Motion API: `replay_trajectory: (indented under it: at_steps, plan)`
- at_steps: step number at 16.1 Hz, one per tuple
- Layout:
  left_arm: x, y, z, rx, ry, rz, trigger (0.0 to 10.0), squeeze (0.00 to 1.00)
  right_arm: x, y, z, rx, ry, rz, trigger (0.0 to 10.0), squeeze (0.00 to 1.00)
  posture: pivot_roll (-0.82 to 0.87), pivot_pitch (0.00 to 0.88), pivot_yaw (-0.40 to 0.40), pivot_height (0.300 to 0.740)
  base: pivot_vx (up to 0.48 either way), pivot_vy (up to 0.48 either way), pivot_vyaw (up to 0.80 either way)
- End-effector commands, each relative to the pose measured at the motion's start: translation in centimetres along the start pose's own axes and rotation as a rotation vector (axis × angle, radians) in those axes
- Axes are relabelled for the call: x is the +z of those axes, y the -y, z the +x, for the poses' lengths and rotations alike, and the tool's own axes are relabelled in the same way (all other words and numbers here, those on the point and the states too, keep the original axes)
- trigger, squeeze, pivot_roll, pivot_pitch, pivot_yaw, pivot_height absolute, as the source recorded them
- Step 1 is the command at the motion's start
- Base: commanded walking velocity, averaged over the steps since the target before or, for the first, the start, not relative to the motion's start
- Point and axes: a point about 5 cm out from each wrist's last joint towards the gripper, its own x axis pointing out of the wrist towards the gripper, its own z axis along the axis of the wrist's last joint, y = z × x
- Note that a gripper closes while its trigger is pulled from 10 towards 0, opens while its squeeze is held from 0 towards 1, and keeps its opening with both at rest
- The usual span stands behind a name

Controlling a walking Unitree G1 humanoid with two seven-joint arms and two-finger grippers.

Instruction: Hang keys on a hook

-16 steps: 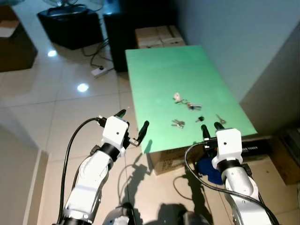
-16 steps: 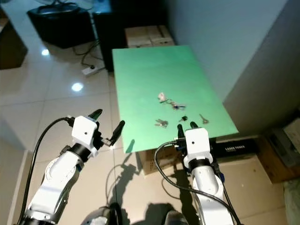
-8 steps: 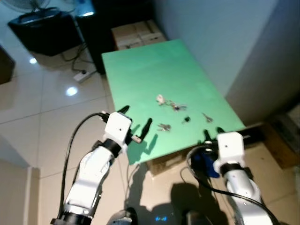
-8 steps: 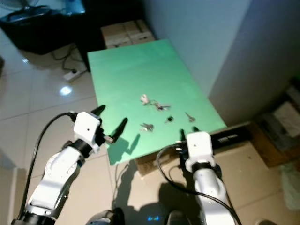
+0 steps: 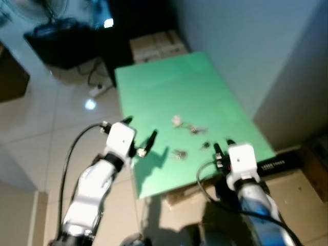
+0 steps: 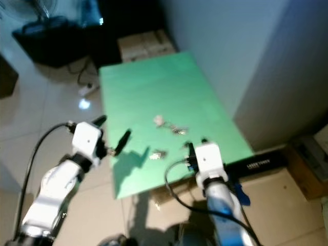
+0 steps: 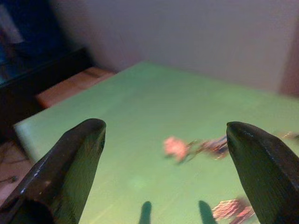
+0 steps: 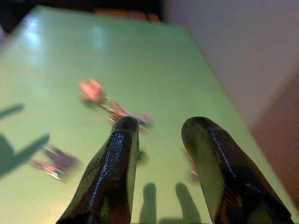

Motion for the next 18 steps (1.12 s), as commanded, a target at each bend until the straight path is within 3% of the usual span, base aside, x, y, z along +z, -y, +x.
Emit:
replay_trajectory:
  at_steps: [1, 10, 18]
  plan:
    - [-0.1, 0.0, -0.3, -0.013, -0.009, 0.013, 10.0, 0.00, -0.2, -0.1, 0.0, -0.004, -0.016, 0.009, 10.0, 0.00, -0.13, 0.187, 0.082, 0.740, 0.341, 0.000, 0.00]
    - [-1.3, -0.7, -1.2, -0.022, -0.072, 0.015, 10.0, 0.00, -1.0, -1.4, 0.1, 0.093, -0.069, 0.005, 10.0, 0.00, -0.12, 0.180, 0.093, 0.740, 0.036, 0.000, 0.00]
    - [-1.5, -0.9, -1.3, -0.054, -0.097, 0.041, 10.0, 0.00, -3.2, -2.8, 2.1, 0.209, -0.184, -0.043, 10.0, 0.00, -0.10, 0.205, 0.107, 0.740, 0.000, 0.000, 0.00]
